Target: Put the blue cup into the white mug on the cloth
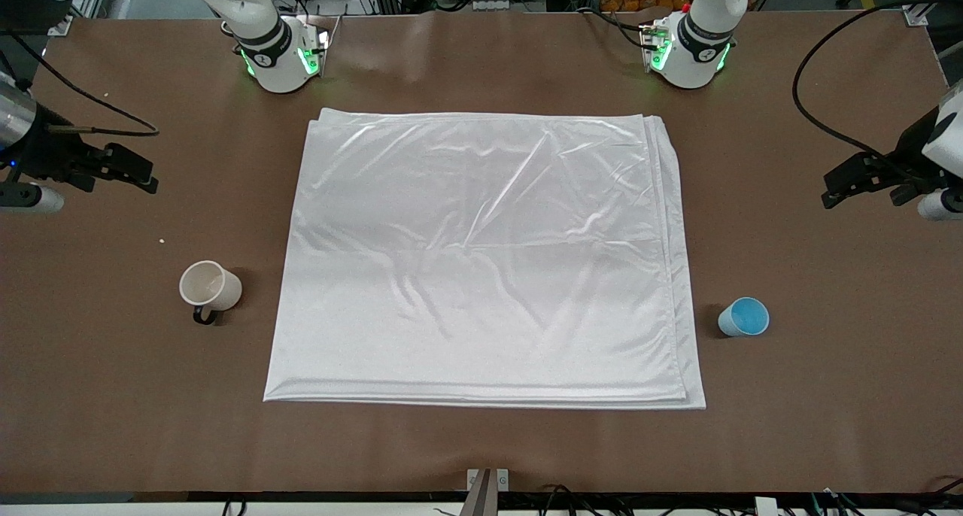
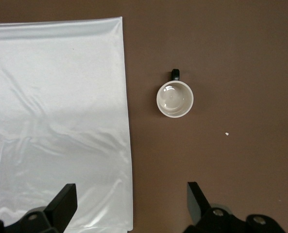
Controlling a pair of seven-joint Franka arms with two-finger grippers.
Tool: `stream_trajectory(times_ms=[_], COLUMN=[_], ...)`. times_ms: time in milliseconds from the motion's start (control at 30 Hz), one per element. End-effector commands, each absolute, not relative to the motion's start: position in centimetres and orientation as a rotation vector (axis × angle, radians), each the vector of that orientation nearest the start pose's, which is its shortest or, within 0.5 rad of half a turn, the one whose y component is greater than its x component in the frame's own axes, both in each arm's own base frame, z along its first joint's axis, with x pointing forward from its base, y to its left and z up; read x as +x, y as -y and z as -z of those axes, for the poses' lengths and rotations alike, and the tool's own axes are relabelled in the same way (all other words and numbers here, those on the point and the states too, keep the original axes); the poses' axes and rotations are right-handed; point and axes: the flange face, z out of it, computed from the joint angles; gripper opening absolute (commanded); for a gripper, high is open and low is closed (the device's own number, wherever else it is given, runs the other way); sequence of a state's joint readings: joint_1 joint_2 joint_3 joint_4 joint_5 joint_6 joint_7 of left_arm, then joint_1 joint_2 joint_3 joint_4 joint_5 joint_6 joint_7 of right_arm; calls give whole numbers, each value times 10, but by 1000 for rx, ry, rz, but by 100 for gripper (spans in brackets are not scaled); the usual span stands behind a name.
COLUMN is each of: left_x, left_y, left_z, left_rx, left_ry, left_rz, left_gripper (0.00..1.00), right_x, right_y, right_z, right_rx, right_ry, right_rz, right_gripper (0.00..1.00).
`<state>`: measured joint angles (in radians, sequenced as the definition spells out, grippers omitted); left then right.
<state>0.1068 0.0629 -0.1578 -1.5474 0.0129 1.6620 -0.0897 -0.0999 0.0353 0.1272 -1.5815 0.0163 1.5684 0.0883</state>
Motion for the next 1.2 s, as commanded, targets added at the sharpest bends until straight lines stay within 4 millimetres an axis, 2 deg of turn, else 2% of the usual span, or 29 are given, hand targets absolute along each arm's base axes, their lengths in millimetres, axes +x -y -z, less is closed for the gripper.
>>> stream_trajectory(times_ms=[0, 100, 167, 233, 267, 367, 500, 800, 967, 1167], left_x=[607, 624, 633, 641, 645, 654, 667, 685, 687, 689], left_y=[9, -6, -23, -41, -44, -46, -42, -41, -41, -39], left_z=[-559, -520, -496, -475, -467, -445, -418, -353, -328, -306], left_rx=[-3156, -3161, -3165, -3169, -3172, -3166, -3113, -3128, -3133, -3138], left_ry=[86, 118, 161, 197, 193, 179, 127, 137, 136, 132], left_rz=[-27, -94, -115, -131, -129, -118, -91, -80, -103, -132], left_gripper=[100, 100, 100, 100, 100, 100, 100, 100, 100, 100], right_x=[579, 588, 595, 604, 608, 619, 637, 665, 674, 685], right_y=[-4, -4, -1, 2, 2, 4, 9, 51, 67, 69], right_z=[-570, -558, -548, -533, -525, -506, -462, -372, -326, -291], right_rx=[-3108, -3106, -3105, -3100, -3100, -3098, -3102, -3083, -3058, -3064], right_ry=[-105, -104, -106, -112, -113, -114, -119, -197, -177, -157], right_rz=[-118, -108, -110, -121, -131, -126, -162, -191, -230, -153], right_gripper=[100, 100, 100, 100, 100, 100, 100, 100, 100, 100])
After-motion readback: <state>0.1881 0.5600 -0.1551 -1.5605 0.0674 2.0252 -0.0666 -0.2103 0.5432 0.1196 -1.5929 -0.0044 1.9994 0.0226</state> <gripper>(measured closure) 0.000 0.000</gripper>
